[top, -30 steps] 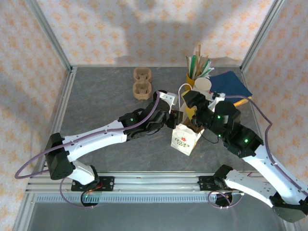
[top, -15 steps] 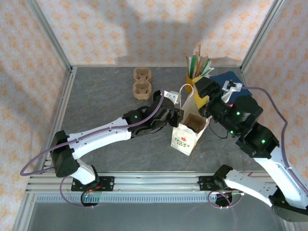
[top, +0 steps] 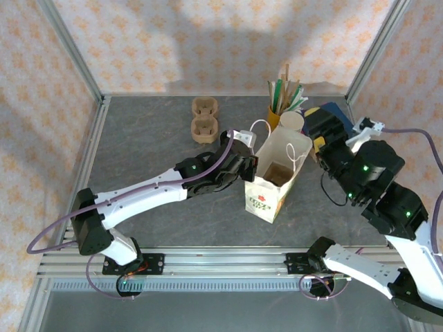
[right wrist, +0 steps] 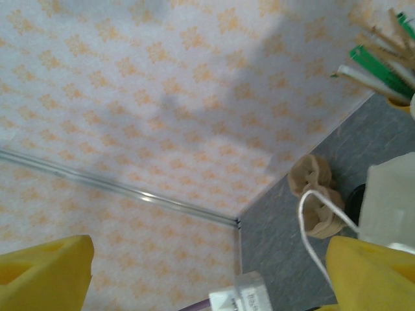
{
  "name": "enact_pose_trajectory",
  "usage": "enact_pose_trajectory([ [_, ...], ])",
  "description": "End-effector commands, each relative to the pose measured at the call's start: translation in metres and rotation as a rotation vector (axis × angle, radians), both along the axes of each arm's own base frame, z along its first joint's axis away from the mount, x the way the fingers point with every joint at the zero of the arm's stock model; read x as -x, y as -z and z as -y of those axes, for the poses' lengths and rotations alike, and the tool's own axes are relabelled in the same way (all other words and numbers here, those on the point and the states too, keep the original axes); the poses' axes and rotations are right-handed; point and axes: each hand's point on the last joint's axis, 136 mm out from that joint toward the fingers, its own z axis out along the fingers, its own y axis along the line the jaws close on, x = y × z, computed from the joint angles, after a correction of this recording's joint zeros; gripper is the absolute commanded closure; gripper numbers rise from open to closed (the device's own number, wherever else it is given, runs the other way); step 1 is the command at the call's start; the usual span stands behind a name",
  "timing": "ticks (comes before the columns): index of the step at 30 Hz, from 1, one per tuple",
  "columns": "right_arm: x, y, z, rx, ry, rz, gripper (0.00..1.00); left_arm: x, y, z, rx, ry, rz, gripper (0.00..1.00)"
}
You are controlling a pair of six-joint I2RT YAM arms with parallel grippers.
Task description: Pack the takeout coffee
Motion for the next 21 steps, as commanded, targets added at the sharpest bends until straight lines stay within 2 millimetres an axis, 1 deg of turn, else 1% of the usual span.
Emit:
enact_pose_trajectory([
  [1, 0.0, 0.01, 0.018, 0.07, 0.084, -0.013, 0.08, 0.004, -0.012, -0.019, -0.004, -0.06, 0.016, 0.96],
  [6, -0.009, 0.02, 0.016, 0.138, 0.103, -0.032, 0.08, 0.006, -0.017, -0.037, 0.002, -0.121, 0.019, 0.97],
  [9, -0.014, 0.024, 0.015, 0.177, 0.117, -0.038, 0.07, 0.008, -0.016, -0.049, -0.006, -0.155, 0.016, 0.98],
  [12, -0.02, 0.027, 0.014, 0.221, 0.137, -0.044, 0.06, 0.013, -0.014, -0.065, -0.009, -0.195, 0.01, 0.98],
  [15, -0.028, 0.031, 0.009, 0.273, 0.137, -0.045, 0.05, 0.017, -0.013, -0.082, -0.006, -0.239, 0.011, 0.99],
  [18, -0.04, 0.036, -0.002, 0.327, 0.115, -0.057, 0.05, 0.019, -0.01, -0.097, -0.005, -0.281, 0.008, 0.99],
  [21, -0.063, 0.05, -0.007, 0.357, 0.067, -0.102, 0.03, 0.022, -0.007, -0.112, -0.005, -0.33, -0.005, 0.98],
])
